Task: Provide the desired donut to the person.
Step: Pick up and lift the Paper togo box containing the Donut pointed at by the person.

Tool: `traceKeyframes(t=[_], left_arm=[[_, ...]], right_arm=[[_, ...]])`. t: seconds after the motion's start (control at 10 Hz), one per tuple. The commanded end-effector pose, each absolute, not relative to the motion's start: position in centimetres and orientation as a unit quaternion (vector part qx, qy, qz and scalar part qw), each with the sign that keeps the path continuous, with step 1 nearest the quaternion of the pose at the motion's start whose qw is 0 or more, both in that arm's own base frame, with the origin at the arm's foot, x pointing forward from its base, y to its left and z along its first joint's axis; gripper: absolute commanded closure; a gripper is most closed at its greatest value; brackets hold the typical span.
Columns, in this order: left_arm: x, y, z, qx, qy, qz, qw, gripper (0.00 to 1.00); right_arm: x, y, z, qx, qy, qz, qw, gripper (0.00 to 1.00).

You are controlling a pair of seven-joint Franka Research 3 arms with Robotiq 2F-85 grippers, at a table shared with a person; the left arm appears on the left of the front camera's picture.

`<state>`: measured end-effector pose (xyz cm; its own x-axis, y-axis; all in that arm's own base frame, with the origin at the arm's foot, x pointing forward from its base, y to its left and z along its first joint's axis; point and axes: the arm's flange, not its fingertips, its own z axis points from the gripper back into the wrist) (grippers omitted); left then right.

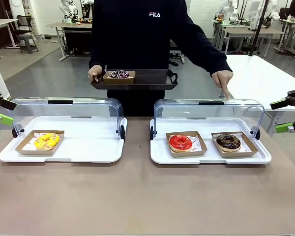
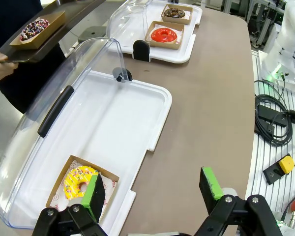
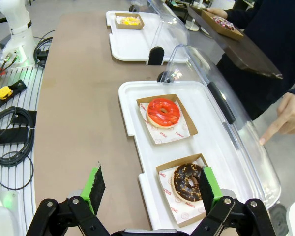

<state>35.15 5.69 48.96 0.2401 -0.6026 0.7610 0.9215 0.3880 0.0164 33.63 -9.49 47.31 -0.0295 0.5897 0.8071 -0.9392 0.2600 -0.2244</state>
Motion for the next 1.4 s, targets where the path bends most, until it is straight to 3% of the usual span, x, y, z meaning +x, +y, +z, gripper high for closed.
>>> traceKeyframes(t=[0.0,0.3,0.6,1.3], left_arm=[[35.2,5.8,48.8,-0.226,-0.353,-0.502,0.757,0.0],[35.2,5.8,48.8,-0.226,-0.353,-0.502,0.757,0.0],[35.2,5.8,48.8,-0.226,-0.353,-0.502,0.757,0.0],[35.2,5.8,48.8,-0.226,-0.353,-0.502,0.757,0.0]], right_arm=[[35.4,-8.9,48.8,0.171,-0.433,0.572,0.675,0.0],[41.3,-5.7,48.4,0.123,-0.339,0.619,0.698,0.0],[42.0,-3.9,42.8,0.111,-0.236,0.648,0.715,0.0],[45.1,-4.4,35.7,0.032,-0.147,0.687,0.711,0.0]])
